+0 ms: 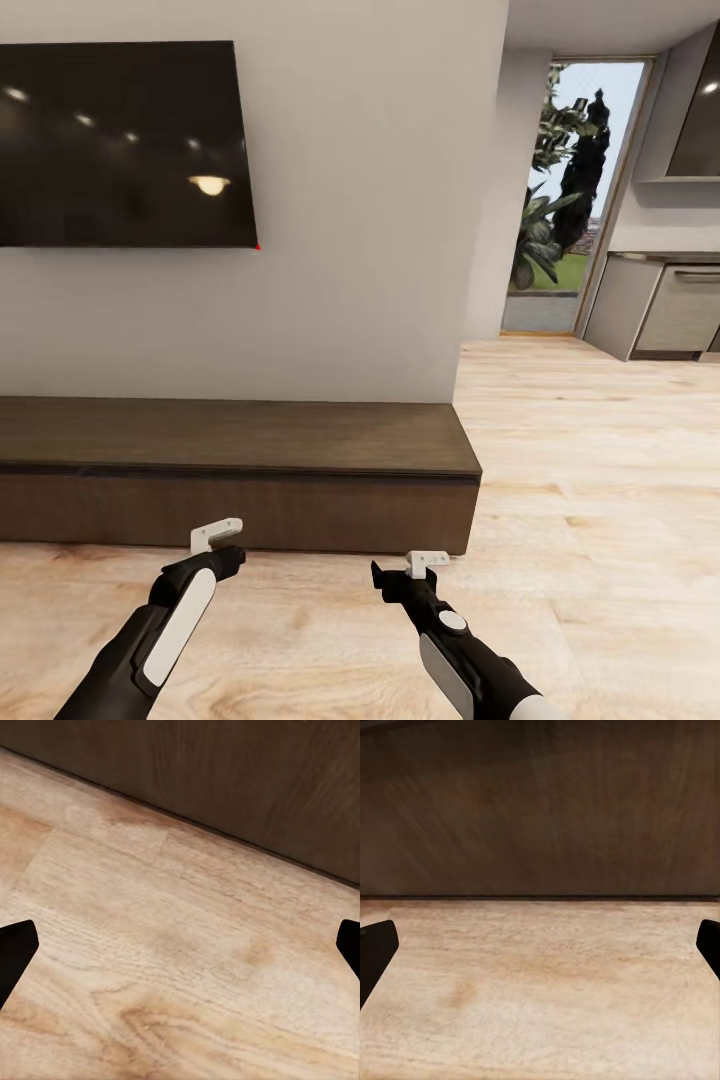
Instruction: Place each of the two pumpkins and all three candles from the living room inside a cabinet in the living room (use any cabinet), then make sure every cabinet is closed, and position the cauldron so it is next to a table in the living room.
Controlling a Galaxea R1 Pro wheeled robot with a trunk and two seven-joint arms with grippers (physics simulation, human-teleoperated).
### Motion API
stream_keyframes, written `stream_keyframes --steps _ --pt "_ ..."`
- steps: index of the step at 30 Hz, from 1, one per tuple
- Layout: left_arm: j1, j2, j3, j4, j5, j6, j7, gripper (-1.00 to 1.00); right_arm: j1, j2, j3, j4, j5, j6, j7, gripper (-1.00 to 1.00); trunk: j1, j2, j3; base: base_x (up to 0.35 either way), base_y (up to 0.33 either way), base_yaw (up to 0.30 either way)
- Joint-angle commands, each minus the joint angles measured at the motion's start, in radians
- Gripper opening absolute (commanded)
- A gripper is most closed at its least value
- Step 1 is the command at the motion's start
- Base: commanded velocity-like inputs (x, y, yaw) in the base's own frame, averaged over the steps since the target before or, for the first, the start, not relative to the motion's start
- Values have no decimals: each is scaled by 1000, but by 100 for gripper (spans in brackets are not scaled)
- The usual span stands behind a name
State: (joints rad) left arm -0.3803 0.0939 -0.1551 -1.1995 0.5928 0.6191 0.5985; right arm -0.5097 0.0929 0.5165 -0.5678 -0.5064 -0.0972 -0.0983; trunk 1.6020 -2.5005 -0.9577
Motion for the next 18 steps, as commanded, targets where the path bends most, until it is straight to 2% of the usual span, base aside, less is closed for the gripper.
stream_keyframes --steps 1,18 --pt "0 1 -3 -1 10 1 10 100 -1 -1 8 0 -10 -6 -8 100 0 0 -1 0 0 0" --pt "0 1 -4 0 10 1 9 100 -1 -1 8 0 -9 -6 -7 100 0 0 -1 0 58 0"
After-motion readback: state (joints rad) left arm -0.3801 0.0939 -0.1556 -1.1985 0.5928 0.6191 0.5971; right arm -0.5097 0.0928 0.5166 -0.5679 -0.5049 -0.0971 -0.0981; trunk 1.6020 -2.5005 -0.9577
